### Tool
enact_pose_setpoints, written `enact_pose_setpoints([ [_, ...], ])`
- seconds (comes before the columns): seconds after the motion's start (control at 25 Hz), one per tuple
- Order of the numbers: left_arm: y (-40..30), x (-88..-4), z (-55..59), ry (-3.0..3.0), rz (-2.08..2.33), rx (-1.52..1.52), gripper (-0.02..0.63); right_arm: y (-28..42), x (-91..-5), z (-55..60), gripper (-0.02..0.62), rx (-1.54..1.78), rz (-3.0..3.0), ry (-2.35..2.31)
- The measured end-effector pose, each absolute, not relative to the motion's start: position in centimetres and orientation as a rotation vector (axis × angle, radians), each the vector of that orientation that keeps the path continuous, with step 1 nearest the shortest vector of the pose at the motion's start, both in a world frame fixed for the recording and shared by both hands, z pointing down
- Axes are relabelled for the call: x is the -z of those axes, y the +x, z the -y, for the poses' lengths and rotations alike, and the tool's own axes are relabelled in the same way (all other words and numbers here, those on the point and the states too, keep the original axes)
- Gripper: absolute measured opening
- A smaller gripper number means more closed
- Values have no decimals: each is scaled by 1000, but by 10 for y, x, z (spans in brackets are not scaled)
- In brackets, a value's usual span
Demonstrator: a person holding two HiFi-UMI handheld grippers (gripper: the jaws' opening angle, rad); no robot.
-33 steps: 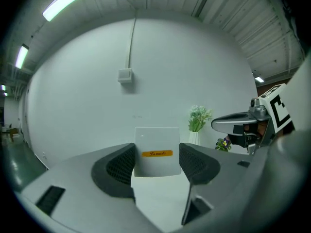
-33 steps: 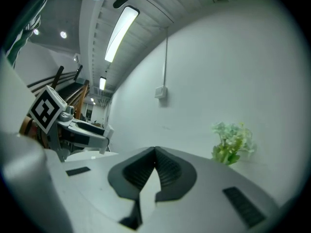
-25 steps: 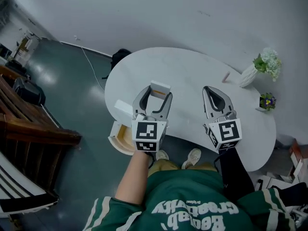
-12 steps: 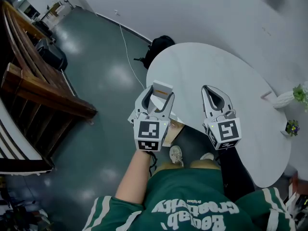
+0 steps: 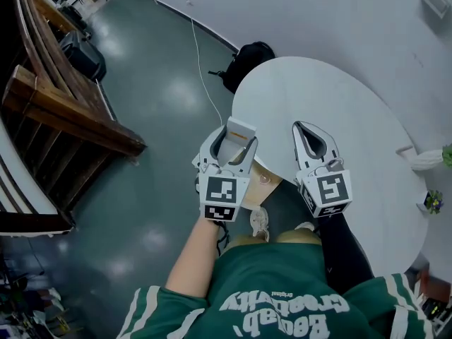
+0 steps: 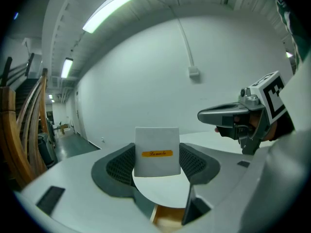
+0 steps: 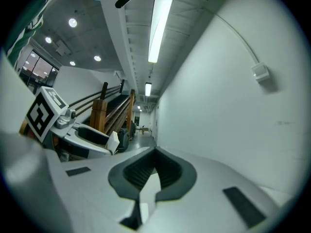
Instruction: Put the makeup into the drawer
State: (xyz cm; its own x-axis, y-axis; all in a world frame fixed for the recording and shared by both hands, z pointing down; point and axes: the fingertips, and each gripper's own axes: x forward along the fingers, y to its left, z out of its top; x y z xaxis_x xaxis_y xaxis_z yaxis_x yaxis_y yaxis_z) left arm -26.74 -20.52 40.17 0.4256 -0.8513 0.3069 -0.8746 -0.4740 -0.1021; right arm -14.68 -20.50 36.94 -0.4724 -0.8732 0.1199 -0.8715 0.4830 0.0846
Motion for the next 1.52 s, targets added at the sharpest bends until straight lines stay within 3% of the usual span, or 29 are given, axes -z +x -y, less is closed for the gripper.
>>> enact_pose_setpoints([
  [0.72, -252, -611, 150, 2570, 957, -1313, 282, -113, -421, 206, 5, -124, 2420, 1576],
  [1.52, -217, -763, 117, 2458, 339, -1764, 282, -24, -463, 161, 5, -251, 2215, 1733],
])
